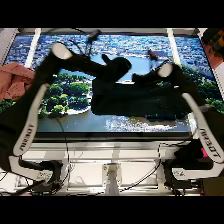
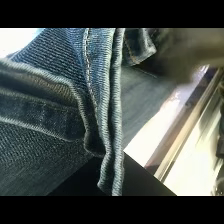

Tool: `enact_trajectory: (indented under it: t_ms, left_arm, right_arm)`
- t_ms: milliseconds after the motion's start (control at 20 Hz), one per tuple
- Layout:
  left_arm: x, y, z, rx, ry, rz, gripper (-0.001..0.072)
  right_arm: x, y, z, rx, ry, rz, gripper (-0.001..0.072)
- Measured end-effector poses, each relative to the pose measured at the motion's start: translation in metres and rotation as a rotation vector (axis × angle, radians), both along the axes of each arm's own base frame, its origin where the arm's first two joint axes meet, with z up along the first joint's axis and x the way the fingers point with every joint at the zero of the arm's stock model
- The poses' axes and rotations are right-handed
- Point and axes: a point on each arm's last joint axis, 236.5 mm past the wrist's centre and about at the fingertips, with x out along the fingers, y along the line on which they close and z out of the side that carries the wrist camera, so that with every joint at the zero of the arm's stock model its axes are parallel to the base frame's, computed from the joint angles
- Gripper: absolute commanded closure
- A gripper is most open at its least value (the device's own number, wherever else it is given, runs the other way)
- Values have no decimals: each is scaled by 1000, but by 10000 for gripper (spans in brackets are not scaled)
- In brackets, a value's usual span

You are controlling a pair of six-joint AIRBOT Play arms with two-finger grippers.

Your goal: Fold the clothes and pants, and hang the long-sleeved shirts on hangers.

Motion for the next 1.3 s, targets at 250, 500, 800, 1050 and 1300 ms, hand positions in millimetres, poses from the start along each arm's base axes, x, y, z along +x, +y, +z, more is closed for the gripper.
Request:
enact_trajectory:
  t_ms: [250, 500, 800, 1050, 1300]
  left_arm:
    - [-34, -66, -69, 43, 97, -82, -4]
    - [-30, -66, -90, 61, 133, -67, -2]
    - [33, 50, -58, 50, 169, 94, -2]
    - [49, 160, -71, 64, 301, 229, 8]
    - [36, 184, -124, 81, 398, 298, 8]
  right_arm:
    - [2, -63, 50, 0, -85, -122, 680]
    - [-2, -80, 64, -16, -107, -145, 680]
    - [-4, -92, 63, -68, -112, -146, 680]
    - [-4, -103, 61, -122, -116, -146, 680]
    - [-4, -108, 60, -150, -119, -146, 680]
